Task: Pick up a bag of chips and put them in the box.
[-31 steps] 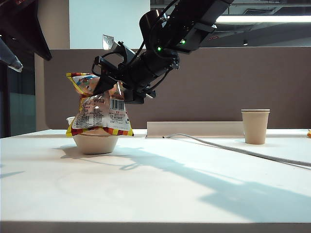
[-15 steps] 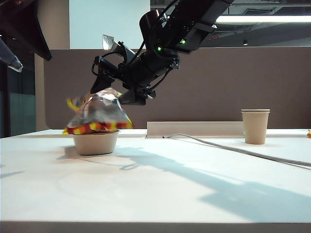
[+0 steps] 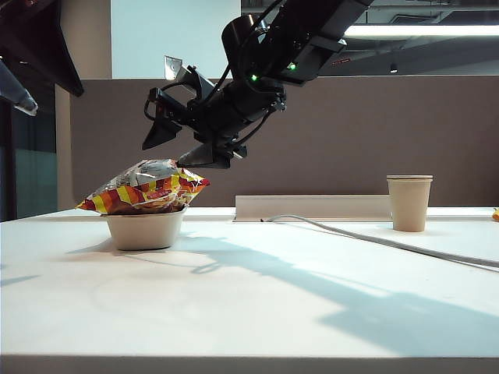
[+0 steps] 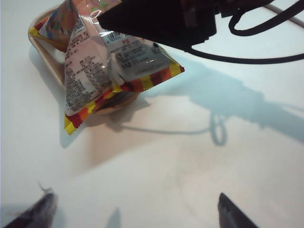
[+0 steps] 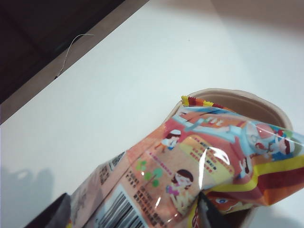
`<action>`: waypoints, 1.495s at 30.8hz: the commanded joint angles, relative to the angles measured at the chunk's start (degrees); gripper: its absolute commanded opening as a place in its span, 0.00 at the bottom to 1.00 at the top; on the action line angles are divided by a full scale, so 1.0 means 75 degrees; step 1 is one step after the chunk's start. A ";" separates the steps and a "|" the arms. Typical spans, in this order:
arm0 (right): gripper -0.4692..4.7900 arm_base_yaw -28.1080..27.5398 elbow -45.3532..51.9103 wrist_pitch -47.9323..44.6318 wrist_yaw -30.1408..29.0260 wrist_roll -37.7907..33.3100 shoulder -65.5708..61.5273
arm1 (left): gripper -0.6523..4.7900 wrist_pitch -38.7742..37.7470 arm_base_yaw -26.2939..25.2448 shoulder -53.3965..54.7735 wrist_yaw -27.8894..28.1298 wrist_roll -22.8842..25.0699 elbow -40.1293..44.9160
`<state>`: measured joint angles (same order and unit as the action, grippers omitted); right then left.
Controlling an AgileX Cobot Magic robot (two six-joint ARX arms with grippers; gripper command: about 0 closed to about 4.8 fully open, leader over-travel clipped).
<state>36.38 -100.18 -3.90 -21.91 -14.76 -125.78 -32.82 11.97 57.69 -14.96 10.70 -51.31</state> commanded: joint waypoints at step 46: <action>0.73 -0.0230 0.1842 0.6129 0.2157 0.2288 0.8722 | 0.93 0.0790 0.0000 -0.3480 -0.1437 -0.1845 -0.0006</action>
<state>34.61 -89.17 43.40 -7.11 3.42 -62.89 -27.33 11.97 33.08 -25.52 -1.93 -51.22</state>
